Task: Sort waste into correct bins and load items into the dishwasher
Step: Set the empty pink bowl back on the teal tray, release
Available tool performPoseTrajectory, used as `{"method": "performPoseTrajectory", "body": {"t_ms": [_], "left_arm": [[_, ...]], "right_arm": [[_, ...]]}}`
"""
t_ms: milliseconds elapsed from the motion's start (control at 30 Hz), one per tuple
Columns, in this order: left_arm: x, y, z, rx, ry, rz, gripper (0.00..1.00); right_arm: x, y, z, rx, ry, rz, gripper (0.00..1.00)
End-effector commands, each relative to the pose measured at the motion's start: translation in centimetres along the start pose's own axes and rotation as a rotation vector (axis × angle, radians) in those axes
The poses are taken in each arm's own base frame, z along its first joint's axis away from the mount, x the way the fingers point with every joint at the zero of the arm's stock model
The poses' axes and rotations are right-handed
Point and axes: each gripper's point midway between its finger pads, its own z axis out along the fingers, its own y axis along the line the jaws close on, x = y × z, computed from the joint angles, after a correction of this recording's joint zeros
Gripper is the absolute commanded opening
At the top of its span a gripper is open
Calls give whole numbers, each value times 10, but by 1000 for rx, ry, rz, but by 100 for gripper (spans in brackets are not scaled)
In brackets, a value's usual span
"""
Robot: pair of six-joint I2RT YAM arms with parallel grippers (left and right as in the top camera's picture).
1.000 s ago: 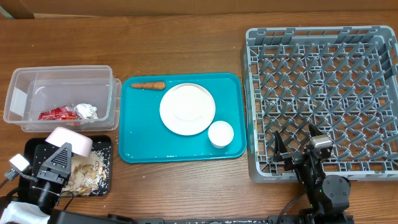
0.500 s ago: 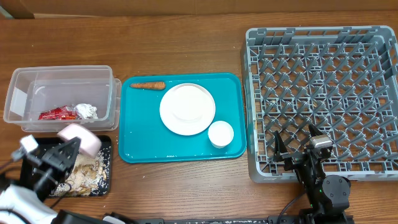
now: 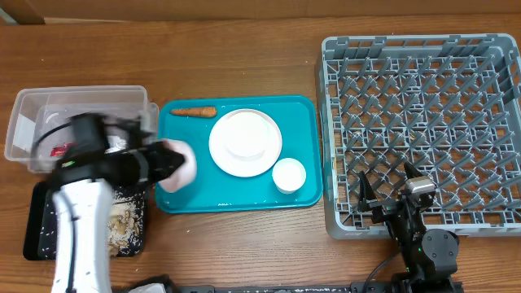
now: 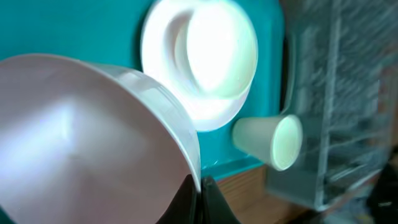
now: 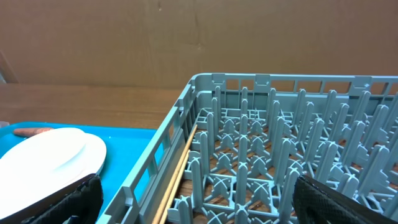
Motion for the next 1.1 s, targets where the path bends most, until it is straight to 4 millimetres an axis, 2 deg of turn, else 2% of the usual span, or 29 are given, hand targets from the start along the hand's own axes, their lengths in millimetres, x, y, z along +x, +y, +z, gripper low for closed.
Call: {"method": "performPoseTrajectory", "body": {"t_ms": [0,233,400,667,767,867,900,933,967,1067], "left_arm": [[2,11,13,-304,-16,-8,4],[33,-12,47,-514,23,180,4],[39,-11,66,-609,34,257,4],[47,4,92,-657,114,248,4],[51,3,99,-640,136,243,4],[50,-2,102,-605,141,230,18],[49,-3,101,-597,142,224,27],[48,-3,100,-596,142,224,41],[46,-4,99,-594,143,221,49],[37,-8,91,-596,136,213,52]], "right_arm": [[-4,2,-1,-10,-17,-6,100],[-4,2,-1,-10,-17,-6,100],[-4,2,-1,-10,-16,-6,100],[-4,2,-1,-10,-16,-6,100],[-4,2,-1,-10,-16,-6,100],[-4,2,-1,-10,-16,-6,100],[-4,2,-1,-10,-16,-6,100],[-4,2,-1,-10,-17,-6,100],[-4,2,-1,-10,-17,-6,100],[-4,2,-1,-10,-16,-6,100]]}}
